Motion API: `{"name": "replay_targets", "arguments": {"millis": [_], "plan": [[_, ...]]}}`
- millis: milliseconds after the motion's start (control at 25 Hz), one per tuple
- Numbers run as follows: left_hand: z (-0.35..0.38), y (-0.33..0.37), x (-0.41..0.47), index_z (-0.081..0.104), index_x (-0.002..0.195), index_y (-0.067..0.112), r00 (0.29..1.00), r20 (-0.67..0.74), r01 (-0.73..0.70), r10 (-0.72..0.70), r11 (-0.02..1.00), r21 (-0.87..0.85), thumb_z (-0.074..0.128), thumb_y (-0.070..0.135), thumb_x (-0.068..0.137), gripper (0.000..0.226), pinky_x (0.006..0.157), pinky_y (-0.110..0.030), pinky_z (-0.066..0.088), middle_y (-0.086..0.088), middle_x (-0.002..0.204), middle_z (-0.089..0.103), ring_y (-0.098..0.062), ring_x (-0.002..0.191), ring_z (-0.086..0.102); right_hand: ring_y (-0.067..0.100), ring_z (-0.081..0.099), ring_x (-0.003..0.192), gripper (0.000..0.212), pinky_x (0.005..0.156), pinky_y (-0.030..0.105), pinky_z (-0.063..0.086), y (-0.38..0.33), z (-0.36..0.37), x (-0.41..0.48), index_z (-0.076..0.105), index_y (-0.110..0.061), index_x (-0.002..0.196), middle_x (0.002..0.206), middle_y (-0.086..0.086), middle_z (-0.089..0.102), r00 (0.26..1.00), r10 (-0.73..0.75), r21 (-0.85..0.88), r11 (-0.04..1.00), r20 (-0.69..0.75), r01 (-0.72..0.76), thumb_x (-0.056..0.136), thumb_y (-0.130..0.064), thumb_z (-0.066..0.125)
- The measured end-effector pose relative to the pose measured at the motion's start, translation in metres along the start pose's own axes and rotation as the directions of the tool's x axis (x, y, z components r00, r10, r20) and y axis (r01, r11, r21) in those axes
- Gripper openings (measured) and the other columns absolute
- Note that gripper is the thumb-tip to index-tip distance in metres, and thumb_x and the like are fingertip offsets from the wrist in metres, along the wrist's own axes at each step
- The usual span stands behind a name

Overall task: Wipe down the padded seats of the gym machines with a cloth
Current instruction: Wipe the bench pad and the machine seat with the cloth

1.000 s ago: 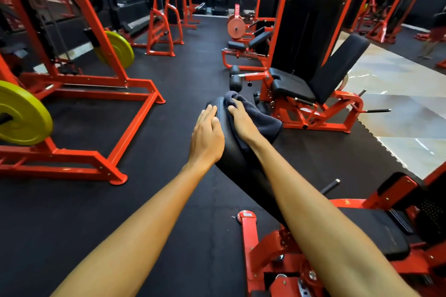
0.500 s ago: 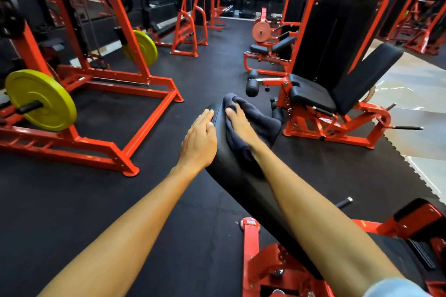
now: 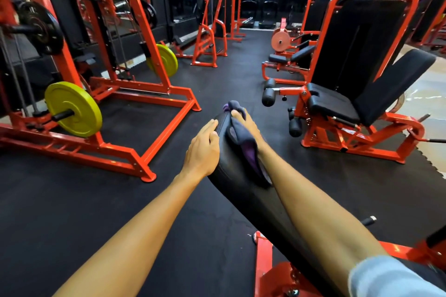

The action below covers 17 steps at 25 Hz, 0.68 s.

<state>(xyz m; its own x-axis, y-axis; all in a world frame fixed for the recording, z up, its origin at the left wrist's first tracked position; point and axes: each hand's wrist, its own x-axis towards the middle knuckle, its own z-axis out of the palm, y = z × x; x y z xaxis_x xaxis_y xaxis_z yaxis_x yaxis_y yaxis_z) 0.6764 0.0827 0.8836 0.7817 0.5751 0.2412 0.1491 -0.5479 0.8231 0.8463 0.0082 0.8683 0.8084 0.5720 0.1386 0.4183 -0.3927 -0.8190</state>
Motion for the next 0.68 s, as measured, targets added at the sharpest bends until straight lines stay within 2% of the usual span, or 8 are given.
{"name": "replay_targets", "arguments": {"millis": [80, 120, 200, 280, 360, 520, 600, 680], "plan": [[-0.001, 0.003, -0.003, 0.044, 0.152, 0.026, 1.000, -0.001, -0.008, 0.008, 1.000, -0.007, 0.022, 0.040, 0.093, 0.065, 0.122, -0.038, 0.027, 0.011, 0.159, 0.040, -0.011, 0.147, 0.035, 0.024, 0.055, 0.125, 0.063, 0.102, 0.051, 0.049, -0.019, 0.009, 0.013, 0.055, -0.038, 0.127, 0.138, -0.011, 0.055, 0.990, -0.127, -0.261, 0.955, 0.062, 0.138, 0.075, -0.068, 0.038], [-0.001, 0.003, -0.004, 0.044, 0.152, 0.027, 1.000, -0.003, -0.020, 0.020, 1.000, -0.005, 0.023, 0.038, 0.094, 0.063, 0.121, -0.037, 0.029, 0.009, 0.158, 0.042, -0.013, 0.146, 0.037, 0.018, 0.055, 0.122, 0.049, 0.098, 0.048, 0.051, -0.023, 0.017, 0.014, 0.057, -0.042, 0.120, 0.131, -0.018, 0.056, 0.979, -0.202, -0.372, 0.906, 0.038, 0.201, 0.079, -0.061, 0.038], [-0.003, 0.004, -0.002, 0.045, 0.151, 0.028, 1.000, -0.010, -0.020, 0.020, 1.000, -0.001, 0.022, 0.038, 0.094, 0.062, 0.116, -0.039, 0.035, 0.004, 0.153, 0.049, -0.020, 0.141, 0.044, 0.007, 0.054, 0.115, 0.033, 0.096, 0.043, 0.048, -0.032, 0.021, -0.003, 0.062, -0.047, 0.112, 0.117, -0.018, 0.060, 0.964, -0.266, -0.374, 0.892, 0.020, 0.254, 0.090, -0.055, 0.040], [-0.003, 0.001, 0.001, 0.046, 0.149, 0.032, 1.000, -0.007, -0.014, 0.014, 1.000, 0.009, 0.021, 0.042, 0.093, 0.062, 0.114, -0.044, 0.038, 0.006, 0.151, 0.051, -0.020, 0.139, 0.046, 0.011, 0.054, 0.116, 0.031, 0.099, 0.039, 0.045, -0.032, 0.012, -0.004, 0.067, -0.043, 0.113, 0.119, -0.013, 0.063, 0.947, -0.317, -0.339, 0.887, 0.043, 0.313, 0.095, -0.051, 0.044], [-0.002, -0.003, 0.002, 0.046, 0.149, 0.035, 1.000, -0.002, -0.025, 0.025, 1.000, 0.007, 0.022, 0.044, 0.093, 0.062, 0.115, -0.044, 0.037, 0.011, 0.152, 0.050, -0.016, 0.140, 0.045, 0.019, 0.053, 0.121, 0.031, 0.096, 0.035, 0.040, -0.036, 0.003, 0.003, 0.067, -0.033, 0.115, 0.127, -0.007, 0.062, 0.960, -0.264, -0.335, 0.900, 0.091, 0.280, 0.094, -0.051, 0.052], [0.001, -0.012, 0.008, 0.047, 0.148, 0.030, 0.999, -0.007, -0.051, 0.051, 0.999, -0.003, 0.022, 0.046, 0.091, 0.064, 0.116, -0.044, 0.037, 0.013, 0.151, 0.050, -0.009, 0.140, 0.044, 0.028, 0.062, 0.102, 0.020, 0.087, 0.039, 0.047, -0.034, -0.001, 0.024, 0.061, -0.040, 0.091, 0.106, -0.004, 0.068, 0.998, -0.009, -0.226, 0.974, 0.055, 0.021, 0.091, -0.058, 0.050], [0.001, -0.012, 0.010, 0.045, 0.151, 0.028, 0.999, 0.004, -0.054, 0.054, 0.999, -0.004, 0.022, 0.044, 0.093, 0.064, 0.120, -0.041, 0.032, 0.013, 0.154, 0.046, -0.005, 0.144, 0.039, 0.028, 0.063, 0.103, 0.022, 0.082, 0.037, 0.042, -0.021, -0.002, 0.025, 0.055, -0.046, 0.094, 0.105, -0.008, 0.065, 0.999, -0.016, -0.214, 0.977, 0.038, 0.023, 0.092, -0.066, 0.045], [0.001, -0.009, 0.008, 0.045, 0.152, 0.023, 0.999, -0.009, -0.039, 0.039, 0.999, -0.015, 0.025, 0.039, 0.095, 0.062, 0.124, -0.034, 0.025, 0.010, 0.158, 0.042, -0.005, 0.146, 0.034, 0.027, 0.061, 0.108, 0.038, 0.091, 0.041, 0.043, -0.003, -0.006, 0.010, 0.055, -0.046, 0.108, 0.111, -0.008, 0.065, 0.999, -0.050, -0.232, 0.971, 0.008, 0.050, 0.091, -0.075, 0.036]]}}
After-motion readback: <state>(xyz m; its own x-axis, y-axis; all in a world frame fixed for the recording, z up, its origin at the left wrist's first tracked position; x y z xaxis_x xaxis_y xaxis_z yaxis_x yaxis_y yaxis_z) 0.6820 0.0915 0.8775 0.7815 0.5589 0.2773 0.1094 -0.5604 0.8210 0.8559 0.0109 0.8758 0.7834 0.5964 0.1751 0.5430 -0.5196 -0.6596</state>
